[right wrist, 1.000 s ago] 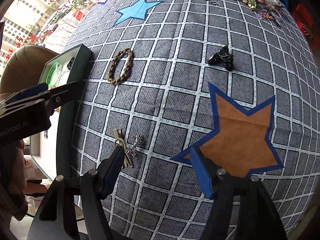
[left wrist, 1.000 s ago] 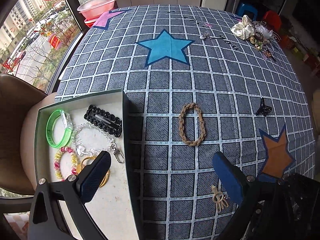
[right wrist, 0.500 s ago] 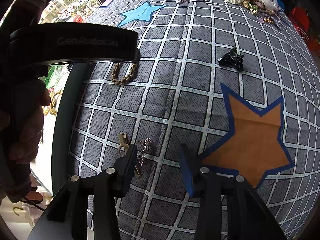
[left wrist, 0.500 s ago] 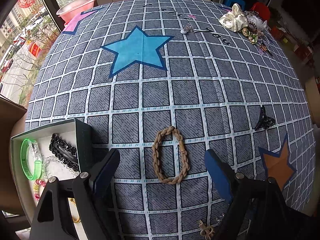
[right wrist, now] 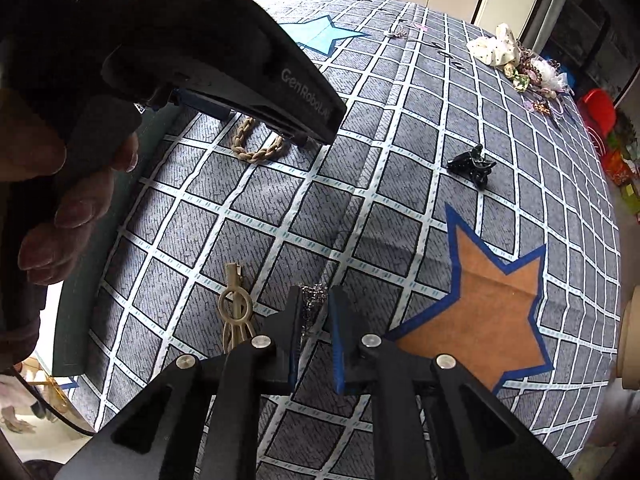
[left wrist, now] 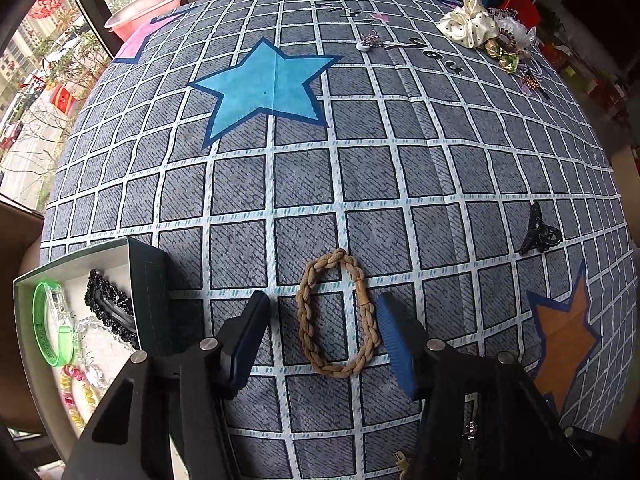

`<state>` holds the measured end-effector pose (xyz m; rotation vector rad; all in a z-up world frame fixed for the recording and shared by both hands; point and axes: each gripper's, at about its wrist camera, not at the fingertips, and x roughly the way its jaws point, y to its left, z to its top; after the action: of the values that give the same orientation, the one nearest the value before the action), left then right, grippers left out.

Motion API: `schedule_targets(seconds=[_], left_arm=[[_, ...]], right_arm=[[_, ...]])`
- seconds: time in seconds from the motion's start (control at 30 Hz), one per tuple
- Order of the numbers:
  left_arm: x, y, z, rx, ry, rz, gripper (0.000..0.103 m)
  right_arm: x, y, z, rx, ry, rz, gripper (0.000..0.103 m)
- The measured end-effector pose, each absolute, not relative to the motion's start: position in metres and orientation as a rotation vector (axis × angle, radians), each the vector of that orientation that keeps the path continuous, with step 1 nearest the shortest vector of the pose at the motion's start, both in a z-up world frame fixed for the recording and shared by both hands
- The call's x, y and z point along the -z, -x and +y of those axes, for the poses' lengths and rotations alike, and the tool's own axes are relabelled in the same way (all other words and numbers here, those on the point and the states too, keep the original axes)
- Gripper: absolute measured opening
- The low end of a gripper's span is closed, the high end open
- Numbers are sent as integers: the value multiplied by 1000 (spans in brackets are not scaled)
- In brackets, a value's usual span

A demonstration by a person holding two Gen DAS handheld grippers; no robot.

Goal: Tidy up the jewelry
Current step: 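Grasp the brown braided hair tie with the left tool while the right grasps the silver clip, then carry the braided hair tie and silver clip into the white box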

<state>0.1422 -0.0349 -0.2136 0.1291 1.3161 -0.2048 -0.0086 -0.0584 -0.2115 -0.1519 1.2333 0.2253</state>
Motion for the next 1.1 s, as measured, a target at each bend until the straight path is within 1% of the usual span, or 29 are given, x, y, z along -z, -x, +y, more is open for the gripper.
schedule_targets(seconds=[0.03, 0.07, 0.1, 0.27, 0.4, 0.8, 1.1], left_arm=[[212, -143, -36, 207, -129, 1313, 43], [209, -143, -37, 210, -131, 1311, 27], [207, -143, -37, 214, -131, 1313, 19], [199, -142, -32, 225, -76, 1317, 19], [190, -131, -25, 231, -51, 1306, 19], [151, -87, -5, 226, 27, 1250, 19], [131, -61, 44, 138, 69, 1219, 19]], right_arm=[[209, 8, -63, -229, 150, 1235, 13], [209, 8, -63, -233, 140, 1238, 13], [207, 4, -69, -238, 119, 1244, 13], [202, -16, -96, -256, -44, 1275, 13], [200, -26, -113, -266, -122, 1298, 13], [182, -46, -144, -301, -218, 1321, 13], [156, -48, -148, -328, -221, 1315, 13]])
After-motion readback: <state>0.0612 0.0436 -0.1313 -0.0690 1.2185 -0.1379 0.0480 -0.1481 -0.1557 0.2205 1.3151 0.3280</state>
